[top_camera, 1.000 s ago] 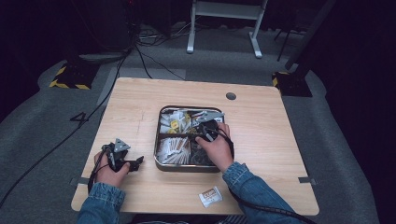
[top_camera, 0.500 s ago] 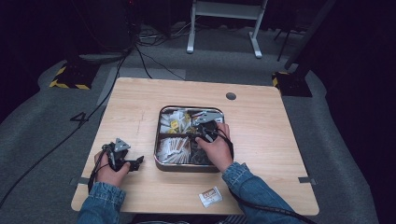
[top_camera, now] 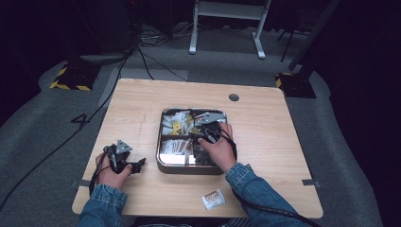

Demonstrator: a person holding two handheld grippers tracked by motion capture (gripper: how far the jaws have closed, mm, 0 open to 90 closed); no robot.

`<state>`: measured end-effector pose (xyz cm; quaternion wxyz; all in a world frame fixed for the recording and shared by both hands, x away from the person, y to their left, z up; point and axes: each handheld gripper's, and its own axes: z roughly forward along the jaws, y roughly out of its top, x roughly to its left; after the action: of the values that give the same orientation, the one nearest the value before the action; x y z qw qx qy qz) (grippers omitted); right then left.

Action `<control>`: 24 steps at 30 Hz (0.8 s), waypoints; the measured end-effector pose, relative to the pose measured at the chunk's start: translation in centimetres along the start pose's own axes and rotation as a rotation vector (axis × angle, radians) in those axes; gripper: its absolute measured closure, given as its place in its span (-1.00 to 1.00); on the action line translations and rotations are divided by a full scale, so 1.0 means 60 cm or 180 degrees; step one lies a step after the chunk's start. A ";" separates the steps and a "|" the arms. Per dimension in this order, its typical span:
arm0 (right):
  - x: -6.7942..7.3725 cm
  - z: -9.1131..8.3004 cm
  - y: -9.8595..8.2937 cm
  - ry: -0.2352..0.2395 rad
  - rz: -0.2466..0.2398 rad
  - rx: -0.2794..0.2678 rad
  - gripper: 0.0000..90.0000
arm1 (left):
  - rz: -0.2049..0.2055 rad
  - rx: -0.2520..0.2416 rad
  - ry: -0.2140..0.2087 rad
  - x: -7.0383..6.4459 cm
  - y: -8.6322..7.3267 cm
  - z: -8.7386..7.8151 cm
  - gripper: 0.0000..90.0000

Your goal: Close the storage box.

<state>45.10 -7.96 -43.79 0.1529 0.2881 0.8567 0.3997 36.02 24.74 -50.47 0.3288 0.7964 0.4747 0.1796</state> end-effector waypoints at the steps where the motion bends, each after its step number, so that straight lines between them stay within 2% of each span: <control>1: 0.001 0.000 0.000 0.0010 -0.0006 -0.0012 0.30 | 0.0000 0.0000 0.0000 0.000 0.000 0.000 -0.59; 7: -0.007 0.008 -0.002 0.0105 0.0044 -0.0005 0.29 | 0.0003 -0.0002 0.0006 0.000 0.000 0.000 -0.59; 12: -0.003 0.006 -0.001 0.0055 -0.0022 0.0034 0.29 | 0.0004 0.0003 0.0005 0.000 0.000 0.000 -0.59; 18: -0.002 -0.003 0.003 0.0061 0.0000 -0.0043 0.04 | 0.0003 -0.0003 0.0005 0.000 0.001 0.001 -0.59; 24: -0.010 -0.036 0.016 0.0104 0.0048 -0.0192 -0.14 | 0.0012 0.0001 -0.0007 0.001 0.003 0.003 -0.59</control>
<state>44.86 -9.10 -41.68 0.1445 0.2832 0.8444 0.4312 36.29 24.67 -50.46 0.3288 0.7976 0.4729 0.1793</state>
